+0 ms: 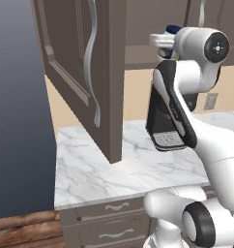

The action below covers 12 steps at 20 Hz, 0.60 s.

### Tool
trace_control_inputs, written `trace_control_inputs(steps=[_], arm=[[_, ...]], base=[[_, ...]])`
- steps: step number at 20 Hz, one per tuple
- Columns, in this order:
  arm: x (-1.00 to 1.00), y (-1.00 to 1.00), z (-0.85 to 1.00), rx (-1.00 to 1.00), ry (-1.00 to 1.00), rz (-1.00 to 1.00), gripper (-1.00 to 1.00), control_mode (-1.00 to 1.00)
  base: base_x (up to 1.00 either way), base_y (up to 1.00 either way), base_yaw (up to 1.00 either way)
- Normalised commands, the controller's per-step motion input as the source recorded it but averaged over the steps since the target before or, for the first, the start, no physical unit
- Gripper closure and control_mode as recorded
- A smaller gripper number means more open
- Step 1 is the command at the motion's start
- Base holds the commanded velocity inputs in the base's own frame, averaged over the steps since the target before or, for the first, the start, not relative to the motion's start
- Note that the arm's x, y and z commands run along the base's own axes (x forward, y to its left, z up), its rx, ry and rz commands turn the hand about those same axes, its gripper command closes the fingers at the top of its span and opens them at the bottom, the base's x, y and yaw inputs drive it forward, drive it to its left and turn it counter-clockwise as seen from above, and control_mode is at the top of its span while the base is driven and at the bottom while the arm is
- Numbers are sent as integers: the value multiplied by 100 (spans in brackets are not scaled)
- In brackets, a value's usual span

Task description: The dining table condiment station is running low on mayonnaise. Refill the condiment station by opening the cabinet and taking the mayonnaise from the cabinet and placing it on the dining table.

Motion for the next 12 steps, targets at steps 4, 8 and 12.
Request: trace_control_inputs(steps=[4, 8, 12], arm=[[-100, 0, -29, 0, 17, 9, 100, -100], [-100, 0, -69, 0, 25, 14, 100, -100], [-100, 0, -93, 0, 29, 7, 100, -100]], base=[[0, 0, 0], [0, 0, 0], [0, 0, 0]])
